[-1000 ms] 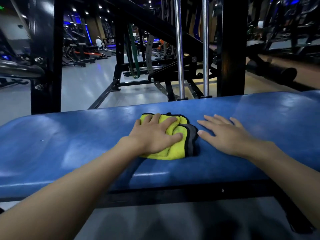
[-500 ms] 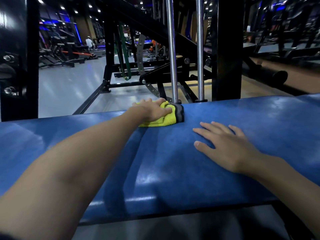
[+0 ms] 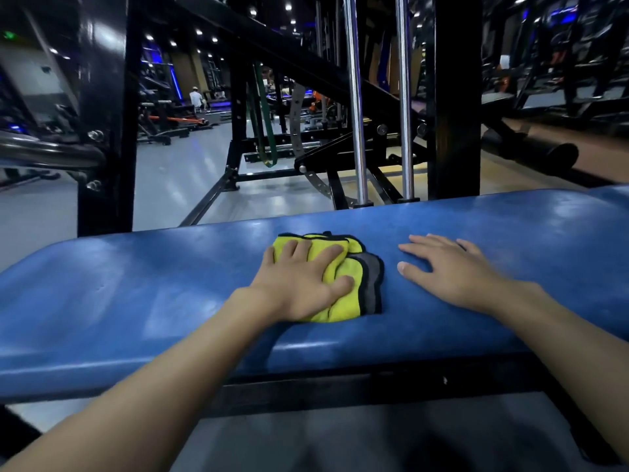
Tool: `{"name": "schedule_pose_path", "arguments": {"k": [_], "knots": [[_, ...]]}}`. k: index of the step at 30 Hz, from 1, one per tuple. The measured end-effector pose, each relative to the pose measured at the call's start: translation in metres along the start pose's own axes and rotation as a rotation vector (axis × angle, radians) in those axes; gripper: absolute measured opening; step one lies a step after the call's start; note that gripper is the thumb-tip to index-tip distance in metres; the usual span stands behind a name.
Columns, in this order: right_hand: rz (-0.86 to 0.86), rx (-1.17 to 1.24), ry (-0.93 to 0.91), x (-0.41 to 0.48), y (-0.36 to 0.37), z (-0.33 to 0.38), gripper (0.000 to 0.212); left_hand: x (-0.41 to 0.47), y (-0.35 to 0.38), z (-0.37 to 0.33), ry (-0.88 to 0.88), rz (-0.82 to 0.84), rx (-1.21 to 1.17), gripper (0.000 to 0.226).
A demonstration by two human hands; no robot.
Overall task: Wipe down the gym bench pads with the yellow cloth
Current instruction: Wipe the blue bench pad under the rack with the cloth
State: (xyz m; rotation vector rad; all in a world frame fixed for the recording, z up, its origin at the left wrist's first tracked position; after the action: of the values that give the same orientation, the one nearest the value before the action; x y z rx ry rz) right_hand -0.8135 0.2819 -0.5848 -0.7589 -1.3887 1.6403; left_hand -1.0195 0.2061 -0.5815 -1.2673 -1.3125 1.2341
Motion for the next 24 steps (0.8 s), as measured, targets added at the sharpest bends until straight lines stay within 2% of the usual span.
{"name": "schedule_pose_path", "arguments": {"k": [4, 8, 11, 17, 24], "knots": [[-0.018, -0.204, -0.005, -0.006, -0.011, 0.015, 0.053, -0.043, 0.004, -0.001, 0.025, -0.005, 0.032, 0.08], [-0.072, -0.022, -0.098, -0.014, -0.008, 0.048, 0.052, -0.065, -0.002, -0.001, -0.004, -0.059, 0.006, 0.074], [-0.01, 0.009, -0.096, -0.013, 0.006, 0.053, 0.053, -0.065, -0.002, -0.003, -0.028, -0.097, 0.026, 0.082], [0.055, 0.003, -0.09, -0.01, 0.013, 0.051, 0.057, -0.017, -0.001, 0.005, -0.04, 0.001, 0.01, 0.083], [0.054, -0.009, -0.087, -0.011, 0.017, 0.05, 0.06, 0.072, -0.008, 0.028, -0.062, -0.003, -0.027, 0.072]]}}
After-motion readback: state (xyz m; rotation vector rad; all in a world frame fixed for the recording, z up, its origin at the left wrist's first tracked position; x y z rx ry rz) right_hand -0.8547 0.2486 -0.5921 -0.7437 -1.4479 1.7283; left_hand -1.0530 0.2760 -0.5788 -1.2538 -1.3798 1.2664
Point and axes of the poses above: each hand's wrist, its own x-axis towards the middle knuckle, its own y-axis out of the palm, z = x × y, the point moved 9 cm from there along x, towards the middle knuckle, and after that the axes turned 3 degrees about -x, right-handed, at the moved point
